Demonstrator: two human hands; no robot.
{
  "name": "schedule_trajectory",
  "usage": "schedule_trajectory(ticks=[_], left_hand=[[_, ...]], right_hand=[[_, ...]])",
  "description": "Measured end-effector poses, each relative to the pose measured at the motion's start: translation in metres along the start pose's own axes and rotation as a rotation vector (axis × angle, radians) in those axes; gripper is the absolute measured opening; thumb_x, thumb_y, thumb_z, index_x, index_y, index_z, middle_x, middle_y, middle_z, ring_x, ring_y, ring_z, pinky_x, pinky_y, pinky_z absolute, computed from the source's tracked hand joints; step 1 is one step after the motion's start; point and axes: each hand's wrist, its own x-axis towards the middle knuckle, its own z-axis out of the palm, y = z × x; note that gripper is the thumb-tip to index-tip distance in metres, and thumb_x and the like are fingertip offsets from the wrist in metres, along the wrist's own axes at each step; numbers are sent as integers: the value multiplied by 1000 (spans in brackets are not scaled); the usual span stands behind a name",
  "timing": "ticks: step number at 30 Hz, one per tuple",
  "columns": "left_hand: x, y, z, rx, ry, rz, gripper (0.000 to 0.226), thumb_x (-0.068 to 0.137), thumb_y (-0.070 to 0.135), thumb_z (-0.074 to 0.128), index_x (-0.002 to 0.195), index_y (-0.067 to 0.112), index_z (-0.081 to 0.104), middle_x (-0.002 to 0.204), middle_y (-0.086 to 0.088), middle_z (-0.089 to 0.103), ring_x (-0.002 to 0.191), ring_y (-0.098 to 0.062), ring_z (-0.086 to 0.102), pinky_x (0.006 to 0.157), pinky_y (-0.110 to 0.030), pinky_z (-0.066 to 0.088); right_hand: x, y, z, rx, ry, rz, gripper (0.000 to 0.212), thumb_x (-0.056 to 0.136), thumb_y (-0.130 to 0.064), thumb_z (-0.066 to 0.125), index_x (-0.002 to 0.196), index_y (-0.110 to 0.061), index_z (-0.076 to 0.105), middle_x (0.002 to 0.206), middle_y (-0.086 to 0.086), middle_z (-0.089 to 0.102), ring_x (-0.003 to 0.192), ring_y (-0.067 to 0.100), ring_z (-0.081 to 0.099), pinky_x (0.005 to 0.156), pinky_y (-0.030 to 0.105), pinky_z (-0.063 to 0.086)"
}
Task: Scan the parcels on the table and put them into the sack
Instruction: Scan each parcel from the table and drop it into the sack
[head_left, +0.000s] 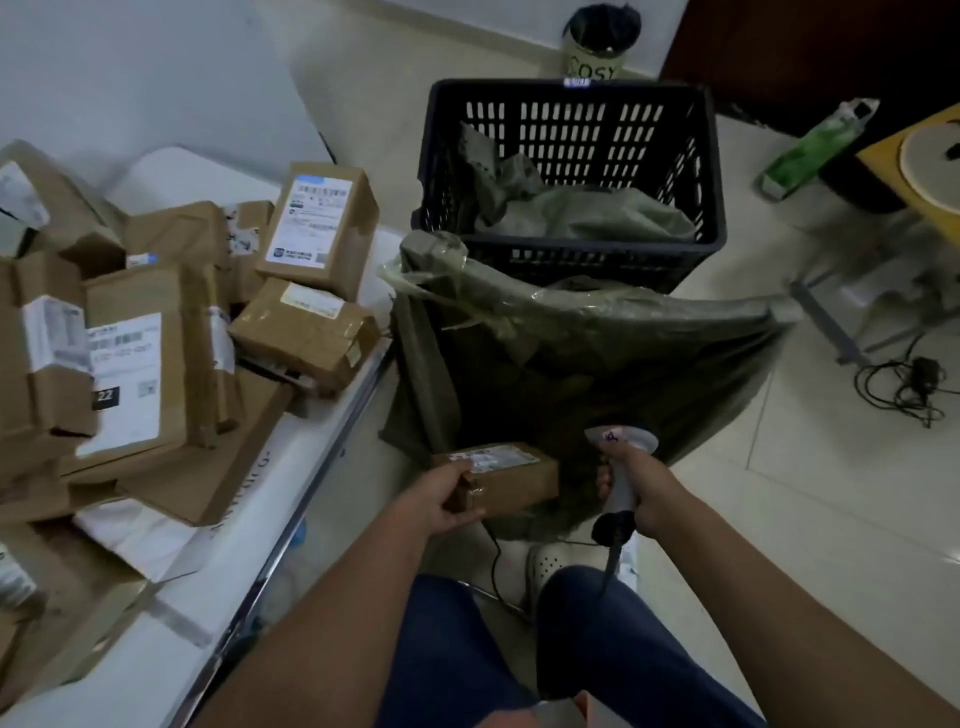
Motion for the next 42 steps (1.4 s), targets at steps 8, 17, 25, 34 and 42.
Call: schedule_trajectory(ticks=[8, 17, 25, 34, 42], left_hand=[[38, 14, 48, -233, -23, 95, 70, 95, 19, 63, 153, 30, 26, 145, -16, 44, 124, -36, 52, 82, -45, 57], [40, 9, 39, -36, -46, 102, 46, 101, 12, 52, 145, 7, 42, 148, -13, 42, 131, -33, 47, 102, -39, 49], [-3, 20, -25, 81, -66, 221, 39, 104, 17, 47, 142, 7, 45, 142, -14, 51, 128, -32, 51, 106, -40, 44], [-95, 43, -114, 430, -102, 560, 29, 101, 23, 52, 130, 25, 56, 128, 1, 61, 108, -15, 64, 92, -30, 53], [-190, 71, -194, 303, -35, 969, 23, 101, 13, 51, 121, 15, 62, 106, -5, 72, 83, -13, 69, 75, -24, 54]], right_hand=[[28, 3, -1, -20, -16, 27, 19, 97, -24, 59, 91, -6, 53, 67, 7, 48, 55, 14, 46, 40, 20, 43], [27, 6, -3, -18, -22, 19, 21, 96, -25, 61, 94, -5, 54, 68, 8, 49, 56, 16, 47, 42, 21, 44], [-13, 7, 52, -78, -75, -83, 21, 93, -26, 64, 98, -6, 60, 71, 7, 54, 61, 16, 51, 57, 27, 45], [-97, 4, 173, -239, -281, -396, 14, 93, -24, 65, 92, -9, 64, 67, 6, 56, 57, 15, 53, 54, 28, 45], [-155, 2, 262, -349, -396, -559, 14, 91, -19, 65, 96, -6, 65, 63, 7, 56, 52, 17, 53, 50, 29, 44]])
